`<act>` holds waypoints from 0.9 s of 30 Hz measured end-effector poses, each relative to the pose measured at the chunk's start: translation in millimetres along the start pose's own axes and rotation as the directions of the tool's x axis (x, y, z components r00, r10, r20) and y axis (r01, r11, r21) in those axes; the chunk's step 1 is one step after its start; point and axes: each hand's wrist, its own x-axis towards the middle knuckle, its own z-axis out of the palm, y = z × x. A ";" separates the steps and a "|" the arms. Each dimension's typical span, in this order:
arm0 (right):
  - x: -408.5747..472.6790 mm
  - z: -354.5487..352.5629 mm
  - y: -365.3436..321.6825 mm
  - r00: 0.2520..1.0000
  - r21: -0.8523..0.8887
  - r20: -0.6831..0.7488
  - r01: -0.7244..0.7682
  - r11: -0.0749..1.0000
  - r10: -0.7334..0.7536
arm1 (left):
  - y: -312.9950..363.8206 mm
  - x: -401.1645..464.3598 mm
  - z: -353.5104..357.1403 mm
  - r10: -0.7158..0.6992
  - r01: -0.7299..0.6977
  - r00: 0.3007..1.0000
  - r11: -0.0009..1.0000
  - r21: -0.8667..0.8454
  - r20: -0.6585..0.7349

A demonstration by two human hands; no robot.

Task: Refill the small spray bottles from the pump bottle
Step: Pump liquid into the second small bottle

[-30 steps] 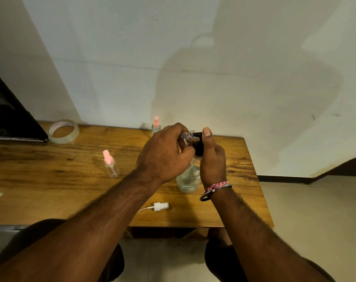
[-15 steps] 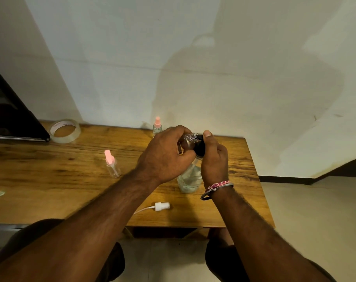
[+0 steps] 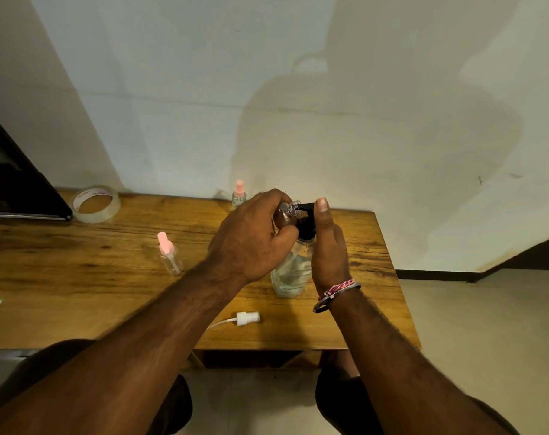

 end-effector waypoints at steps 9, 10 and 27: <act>0.3 3.5 -2.3 1.000 0.014 -0.013 -0.013 1.000 0.013 | -1.5 -0.2 -0.3 0.009 -0.009 1.000 1.000 0.005 -0.002; 0.5 3.5 -2.0 1.000 0.015 -0.016 -0.017 1.000 0.017 | -1.5 -0.4 0.0 0.008 -0.008 1.000 1.000 0.005 -0.001; 3.2 6.2 0.9 0.993 -0.024 -0.114 0.000 1.000 -0.003 | -3.8 -2.1 7.4 -0.015 0.016 1.000 1.000 -0.016 0.023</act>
